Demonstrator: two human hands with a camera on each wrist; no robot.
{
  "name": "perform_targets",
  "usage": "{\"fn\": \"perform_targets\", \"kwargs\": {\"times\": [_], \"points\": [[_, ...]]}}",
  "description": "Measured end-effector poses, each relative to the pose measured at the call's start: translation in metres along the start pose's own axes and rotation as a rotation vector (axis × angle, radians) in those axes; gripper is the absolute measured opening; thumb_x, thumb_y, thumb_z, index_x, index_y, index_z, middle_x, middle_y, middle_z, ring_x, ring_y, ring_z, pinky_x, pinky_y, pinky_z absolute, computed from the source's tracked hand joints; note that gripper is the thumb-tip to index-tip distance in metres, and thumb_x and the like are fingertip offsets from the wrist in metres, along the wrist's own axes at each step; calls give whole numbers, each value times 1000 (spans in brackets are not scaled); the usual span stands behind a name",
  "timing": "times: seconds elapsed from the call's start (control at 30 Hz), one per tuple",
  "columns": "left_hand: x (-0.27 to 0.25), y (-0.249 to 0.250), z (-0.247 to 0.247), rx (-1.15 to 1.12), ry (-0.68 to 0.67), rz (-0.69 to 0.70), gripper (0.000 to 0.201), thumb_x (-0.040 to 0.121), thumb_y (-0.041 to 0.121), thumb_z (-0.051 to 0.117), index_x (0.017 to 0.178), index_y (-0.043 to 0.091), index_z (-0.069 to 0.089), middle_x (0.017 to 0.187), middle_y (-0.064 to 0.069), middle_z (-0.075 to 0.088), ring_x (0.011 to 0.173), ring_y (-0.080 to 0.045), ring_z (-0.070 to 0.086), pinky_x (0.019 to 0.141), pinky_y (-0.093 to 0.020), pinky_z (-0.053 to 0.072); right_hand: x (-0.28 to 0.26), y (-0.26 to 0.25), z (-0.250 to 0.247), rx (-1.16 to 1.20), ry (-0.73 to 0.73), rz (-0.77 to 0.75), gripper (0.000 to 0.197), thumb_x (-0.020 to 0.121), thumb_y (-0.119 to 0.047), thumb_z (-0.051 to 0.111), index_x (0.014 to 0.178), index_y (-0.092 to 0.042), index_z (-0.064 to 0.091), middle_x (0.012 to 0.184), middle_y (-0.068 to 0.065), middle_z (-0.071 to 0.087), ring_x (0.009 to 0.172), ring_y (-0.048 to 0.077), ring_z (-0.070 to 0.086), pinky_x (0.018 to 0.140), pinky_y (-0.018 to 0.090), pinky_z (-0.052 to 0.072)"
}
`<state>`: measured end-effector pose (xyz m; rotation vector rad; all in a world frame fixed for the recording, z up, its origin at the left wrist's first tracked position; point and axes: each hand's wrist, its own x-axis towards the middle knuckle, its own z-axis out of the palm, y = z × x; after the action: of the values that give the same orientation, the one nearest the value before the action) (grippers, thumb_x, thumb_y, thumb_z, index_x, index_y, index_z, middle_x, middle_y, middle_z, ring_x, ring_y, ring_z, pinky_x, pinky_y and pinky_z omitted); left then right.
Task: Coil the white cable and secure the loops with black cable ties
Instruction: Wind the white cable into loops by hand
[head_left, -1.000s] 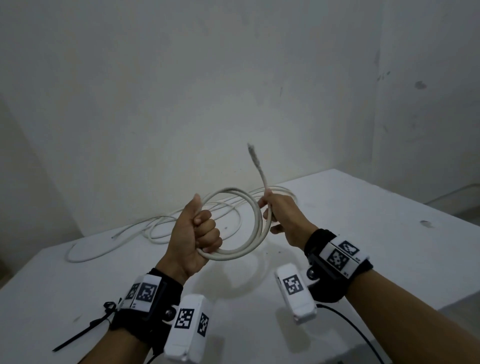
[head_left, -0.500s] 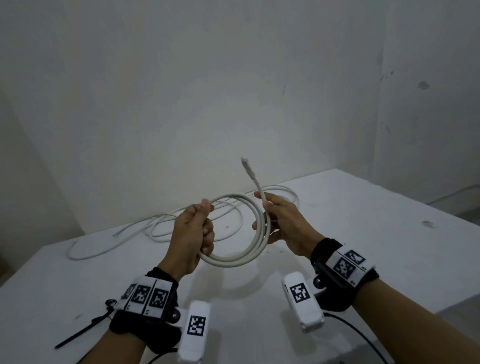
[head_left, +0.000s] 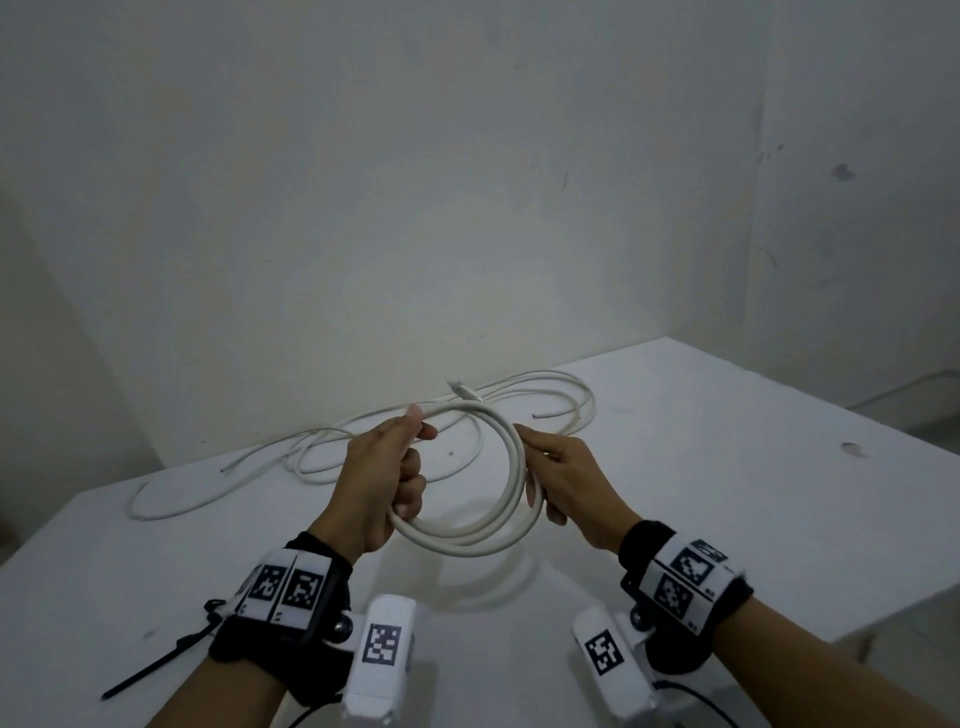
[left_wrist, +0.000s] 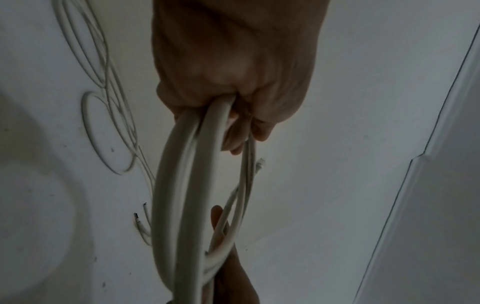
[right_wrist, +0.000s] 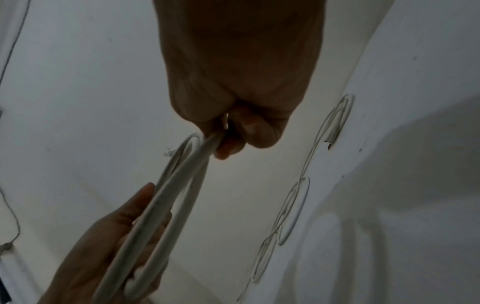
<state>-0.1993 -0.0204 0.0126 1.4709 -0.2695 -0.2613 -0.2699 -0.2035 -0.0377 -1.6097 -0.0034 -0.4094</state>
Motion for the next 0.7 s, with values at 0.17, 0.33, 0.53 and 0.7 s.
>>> {"fn": "perform_targets", "kwargs": {"times": [0.17,0.33,0.53,0.7], "points": [[-1,-1,0,-7,-73,-101,35,96,42,49,88,9,57,49,6,20,34,-7,16,38,-13,17,2,-17,9,268,53,136,30,96,-22,45,98,-19,75,48,0,37,42,13,29,40,22,24],[-6,0,4,113,-82,-26,39,97,42,49,92,5,60,51,3,23,37,-9,19,40,-16,19,3,-23,20,455,191,200,25,94,-24,47,86,-17,70,53,-4,39,49,10,35,48,24,33],[-11,1,7,223,-113,23,43,96,43,51,95,2,63,55,1,23,41,-12,20,42,-19,19,5,-14,21,248,133,-25,24,101,-19,39,104,-21,63,50,-11,43,45,8,34,40,21,30],[-13,0,6,301,-151,41,43,95,44,51,93,2,63,52,2,24,40,-11,20,40,-20,21,13,-19,17,33,84,-23,30,96,-8,38,93,-11,67,46,-15,44,42,5,35,43,19,31]]}}
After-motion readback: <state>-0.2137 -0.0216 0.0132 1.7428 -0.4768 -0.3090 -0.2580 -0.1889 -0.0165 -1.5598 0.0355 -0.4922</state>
